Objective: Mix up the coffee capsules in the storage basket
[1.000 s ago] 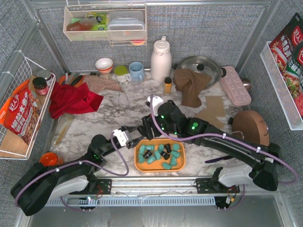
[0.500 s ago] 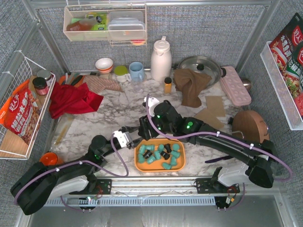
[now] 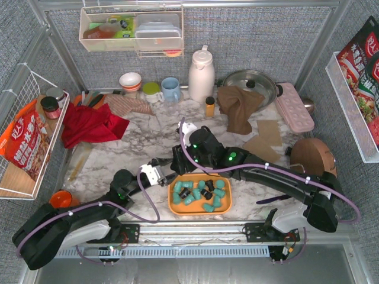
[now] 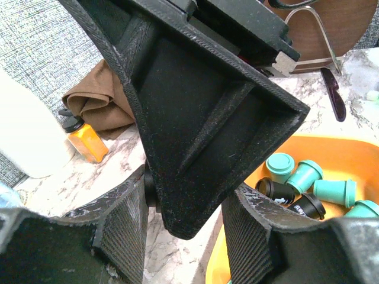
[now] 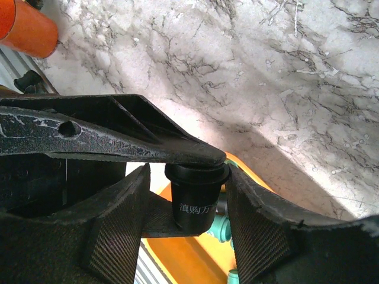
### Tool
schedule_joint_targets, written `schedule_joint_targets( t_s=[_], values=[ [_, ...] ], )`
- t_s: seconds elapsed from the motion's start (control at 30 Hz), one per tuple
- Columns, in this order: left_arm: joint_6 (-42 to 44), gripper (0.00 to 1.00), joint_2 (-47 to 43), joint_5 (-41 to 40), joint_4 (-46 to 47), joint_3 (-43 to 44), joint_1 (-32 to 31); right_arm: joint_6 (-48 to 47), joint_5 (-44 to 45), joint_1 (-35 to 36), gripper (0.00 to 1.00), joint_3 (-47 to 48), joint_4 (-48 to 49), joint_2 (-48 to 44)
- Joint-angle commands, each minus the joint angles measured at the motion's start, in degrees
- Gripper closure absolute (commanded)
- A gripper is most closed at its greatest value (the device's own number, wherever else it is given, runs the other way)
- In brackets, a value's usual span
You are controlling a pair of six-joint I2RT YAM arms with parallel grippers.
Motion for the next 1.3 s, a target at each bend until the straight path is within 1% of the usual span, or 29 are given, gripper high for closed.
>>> schedule_joint_targets(
  t_s=[0.0,0.43,0.7,0.8,0.87,0.9,0.93,0.97,1.17,1.27],
  values=[
    [0.48,0.48,-0.28,0.27,2.72,0.63,-0.13,0.89,-1.11,0.13,0.43,-0.31,2.07,0.18],
    [1.03,0.48,-0.45,-0.15,2.59,0.32,-0.39,1.47,-1.27,0.14,0.48,-0.44,2.34,0.63],
    [1.3,0.42,-0.62,-0.38,1.9,0.14,-0.48,1.73,-0.55,0.14,0.58,-0.41,2.12,0.3],
    [1.46,0.37,-0.84,-0.5,1.52,0.15,-0.52,1.74,-0.07,0.13,0.62,-0.41,2.01,0.19],
    [1.47,0.29,-1.03,-0.66,1.0,0.19,-0.48,1.74,-0.01,0.15,0.63,-0.46,1.99,0.14],
    [1.46,0.23,-1.14,-0.7,0.7,0.17,-0.5,1.74,0.08,0.14,0.63,-0.43,1.91,0.03],
    [1.54,0.11,-1.34,-0.73,0.35,0.23,-0.49,1.66,0.22,0.12,0.63,-0.39,1.76,-0.02],
    [1.55,0.02,-1.37,-0.81,0.0,0.22,-0.48,1.54,0.44,0.14,0.63,-0.36,1.62,-0.19],
    [1.33,0.01,-3.26,-2.37,-2.82,-0.37,-0.48,-0.55,3.46,0.15,0.63,-0.15,-1.45,-2.12],
    [-0.42,0.01,-5.67,-6.12,-3.68,-1.44,-0.48,-2.74,6.99,0.11,0.63,-0.17,-4.37,-3.92]
  ],
)
